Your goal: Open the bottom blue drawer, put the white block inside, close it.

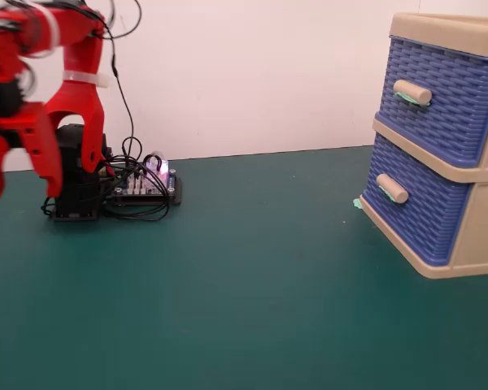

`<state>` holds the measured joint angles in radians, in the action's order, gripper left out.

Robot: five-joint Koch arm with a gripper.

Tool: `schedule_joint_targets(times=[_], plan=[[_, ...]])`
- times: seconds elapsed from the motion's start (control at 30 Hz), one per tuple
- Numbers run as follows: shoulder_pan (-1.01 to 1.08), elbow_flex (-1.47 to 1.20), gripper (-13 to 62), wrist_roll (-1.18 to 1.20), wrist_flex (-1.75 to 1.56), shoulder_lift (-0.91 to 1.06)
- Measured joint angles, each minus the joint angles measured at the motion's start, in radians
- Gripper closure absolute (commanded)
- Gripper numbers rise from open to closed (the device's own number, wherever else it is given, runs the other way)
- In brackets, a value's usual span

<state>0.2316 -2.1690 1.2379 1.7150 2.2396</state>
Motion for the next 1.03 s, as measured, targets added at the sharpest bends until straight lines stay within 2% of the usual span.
schedule_joint_targets(times=[0.07, 0.33, 1.03], plan=[[-0.046, -0.095, 15.3, 0.025, -0.015, 0.071], [-0.092, -0.27, 15.2, 0.037, -0.124, 0.071], [-0.092, -0.275, 14.9, 0.037, -0.129, 0.071]])
